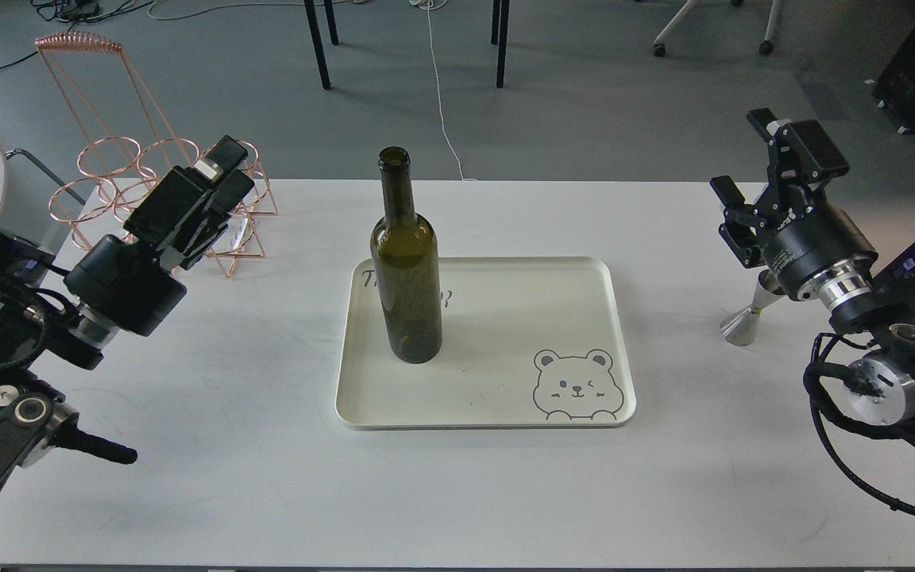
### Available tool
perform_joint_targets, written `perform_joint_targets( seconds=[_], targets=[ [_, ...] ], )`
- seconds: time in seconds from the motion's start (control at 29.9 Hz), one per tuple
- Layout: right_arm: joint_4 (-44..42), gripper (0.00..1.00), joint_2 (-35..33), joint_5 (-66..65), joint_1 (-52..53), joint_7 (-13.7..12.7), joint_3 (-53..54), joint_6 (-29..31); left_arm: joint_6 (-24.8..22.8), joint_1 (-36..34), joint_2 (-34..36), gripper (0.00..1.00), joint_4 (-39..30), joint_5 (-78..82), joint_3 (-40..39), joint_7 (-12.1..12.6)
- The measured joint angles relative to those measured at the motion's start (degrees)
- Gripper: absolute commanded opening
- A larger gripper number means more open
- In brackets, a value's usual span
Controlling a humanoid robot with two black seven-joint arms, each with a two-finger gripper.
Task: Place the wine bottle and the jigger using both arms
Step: 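Reach the left gripper to the wine bottle neck and close it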
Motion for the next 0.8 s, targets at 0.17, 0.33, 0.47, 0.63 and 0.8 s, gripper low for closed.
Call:
perform_joint_targets(
  seconds=[0.17,0.33,0.47,0.63,0.8],
  targets=[
    [-12.1,0.97,4.6,1.0,-0.2,0.0,0.4,16.6,-1.6,-1.3,2.4,0.98,-2.9,20.2,0.1,0.0],
    [-14.5,0.97,6.1,0.7,-0.5,0.0,0.0,18.8,-2.2,-7.5,4.3,0.98,-3.0,34.4,3.1,0.0],
    [-14.6,0.97,6.2,0.4,-0.5,0.0,0.0,18.9,-2.6,-14.0,5.1,0.98,-0.8,38.8,7.3,0.0],
    [-14.5,0.97,5.8,0.3,-0.5,0.0,-0.1,18.9,-2.8,-19.6,4.9,0.98,2.2,40.7,11.2,0.0],
    [-14.4,0.97,5.6,0.2,-0.6,0.0,-0.1,18.9,-2.8,-22.7,3.0,0.98,5.0,40.7,14.1,0.0]
  ],
)
